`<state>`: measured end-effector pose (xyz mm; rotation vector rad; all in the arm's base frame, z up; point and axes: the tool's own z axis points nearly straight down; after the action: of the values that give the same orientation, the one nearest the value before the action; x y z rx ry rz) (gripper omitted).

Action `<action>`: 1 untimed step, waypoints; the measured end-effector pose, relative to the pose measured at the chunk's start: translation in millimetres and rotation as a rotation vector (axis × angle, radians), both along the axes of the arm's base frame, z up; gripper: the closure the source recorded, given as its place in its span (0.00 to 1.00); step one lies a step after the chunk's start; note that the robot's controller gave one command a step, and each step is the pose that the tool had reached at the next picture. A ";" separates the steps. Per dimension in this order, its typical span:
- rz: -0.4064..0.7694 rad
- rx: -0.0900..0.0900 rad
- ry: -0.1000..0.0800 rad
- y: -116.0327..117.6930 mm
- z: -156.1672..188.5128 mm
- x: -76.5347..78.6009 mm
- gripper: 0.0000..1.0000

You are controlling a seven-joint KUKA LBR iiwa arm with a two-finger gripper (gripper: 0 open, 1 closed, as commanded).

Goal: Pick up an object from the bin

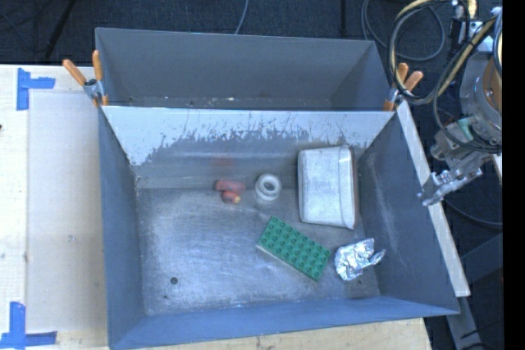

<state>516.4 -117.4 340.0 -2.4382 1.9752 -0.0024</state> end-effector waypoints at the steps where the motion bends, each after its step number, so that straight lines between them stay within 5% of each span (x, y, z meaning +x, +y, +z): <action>1: 0.335 0.004 0.007 38.4 -50.2 56.7 1.00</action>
Offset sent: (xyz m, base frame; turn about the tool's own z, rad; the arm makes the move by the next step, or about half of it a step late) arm 0.0566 0.0361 -0.0468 -0.3366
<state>573.1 -79.0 289.8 -2.7339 1.5411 0.0109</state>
